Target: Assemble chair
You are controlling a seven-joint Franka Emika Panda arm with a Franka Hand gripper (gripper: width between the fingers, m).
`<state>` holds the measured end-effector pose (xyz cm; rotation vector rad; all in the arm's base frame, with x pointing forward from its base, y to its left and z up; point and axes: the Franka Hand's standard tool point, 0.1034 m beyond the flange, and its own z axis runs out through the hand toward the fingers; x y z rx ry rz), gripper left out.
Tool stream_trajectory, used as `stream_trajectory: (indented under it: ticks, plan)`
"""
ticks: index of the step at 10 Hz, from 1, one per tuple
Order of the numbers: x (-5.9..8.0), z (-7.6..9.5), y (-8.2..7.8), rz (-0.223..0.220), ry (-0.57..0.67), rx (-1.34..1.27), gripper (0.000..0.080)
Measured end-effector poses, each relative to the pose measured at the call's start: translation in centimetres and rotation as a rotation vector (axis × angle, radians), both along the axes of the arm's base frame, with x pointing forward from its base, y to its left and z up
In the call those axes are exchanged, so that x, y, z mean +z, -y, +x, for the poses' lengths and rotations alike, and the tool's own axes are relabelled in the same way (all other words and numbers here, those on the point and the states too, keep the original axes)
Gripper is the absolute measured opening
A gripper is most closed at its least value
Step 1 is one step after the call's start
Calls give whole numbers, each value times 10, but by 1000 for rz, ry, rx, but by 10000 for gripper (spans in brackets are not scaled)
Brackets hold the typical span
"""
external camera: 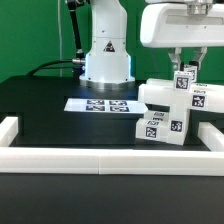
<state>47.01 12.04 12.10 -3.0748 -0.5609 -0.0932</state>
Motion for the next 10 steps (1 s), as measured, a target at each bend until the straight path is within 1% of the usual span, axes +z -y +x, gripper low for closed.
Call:
stream_trajectory:
  ticks: [10]
  plan:
    - [0,0,-2,45,-21,-752,284]
